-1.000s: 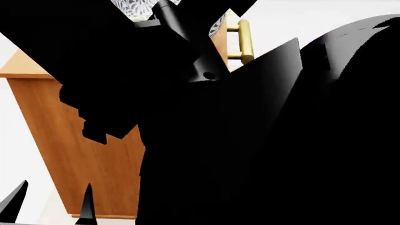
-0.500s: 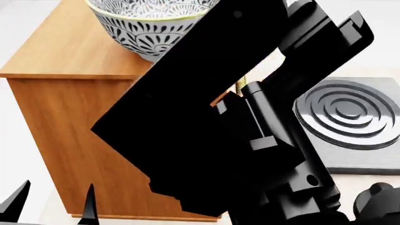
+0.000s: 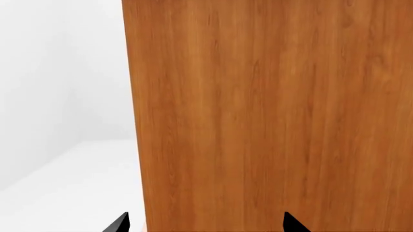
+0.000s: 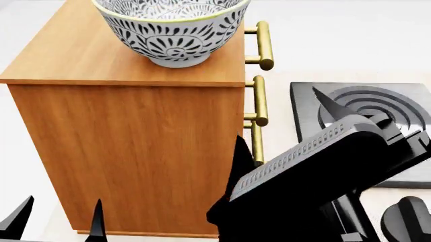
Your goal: Put the bowl on the top of the cabinet.
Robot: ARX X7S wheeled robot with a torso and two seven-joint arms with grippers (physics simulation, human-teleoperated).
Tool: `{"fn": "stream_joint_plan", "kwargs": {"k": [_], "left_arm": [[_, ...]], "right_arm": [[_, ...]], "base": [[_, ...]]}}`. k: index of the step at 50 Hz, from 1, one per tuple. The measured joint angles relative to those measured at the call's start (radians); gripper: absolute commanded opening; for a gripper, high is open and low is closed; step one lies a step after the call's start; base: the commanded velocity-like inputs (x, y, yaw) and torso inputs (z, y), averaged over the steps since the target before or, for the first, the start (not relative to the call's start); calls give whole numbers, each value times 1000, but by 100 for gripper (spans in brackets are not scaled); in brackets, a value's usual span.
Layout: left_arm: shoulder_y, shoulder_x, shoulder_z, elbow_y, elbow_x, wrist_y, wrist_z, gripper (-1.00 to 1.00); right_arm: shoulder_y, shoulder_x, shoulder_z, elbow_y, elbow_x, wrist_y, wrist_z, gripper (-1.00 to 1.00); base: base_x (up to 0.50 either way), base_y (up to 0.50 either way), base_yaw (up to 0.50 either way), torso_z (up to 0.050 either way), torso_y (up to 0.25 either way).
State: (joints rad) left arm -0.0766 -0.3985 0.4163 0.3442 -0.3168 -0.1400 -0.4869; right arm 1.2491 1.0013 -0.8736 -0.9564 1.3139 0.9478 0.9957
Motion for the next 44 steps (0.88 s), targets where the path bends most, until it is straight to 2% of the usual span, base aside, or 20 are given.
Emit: {"fn": "stream_joint_plan", "kwargs": {"k": [12,21,32,44], "left_arm": [[2,-3,-1,-3,-1,4,-3,100],[3,-5,-1,-3,-2,5,-5,100],[3,-6,-3,-10,-4,12,-6,100],[6,-6,-5,-26,-6,27,-4,100]], "right_arm": [[-327,76,-66,90,-312,-282,-74,100],[-514,79,-103,220,-447,-497,-115,100],[-646,42,-124,359,-520,-675,-155,100],[-711,-4,-135,467,-553,-773,-189,100]], "base": [[0,0,0,0,0],[0,0,0,0,0],[0,0,0,0,0],[0,0,0,0,0]]}}
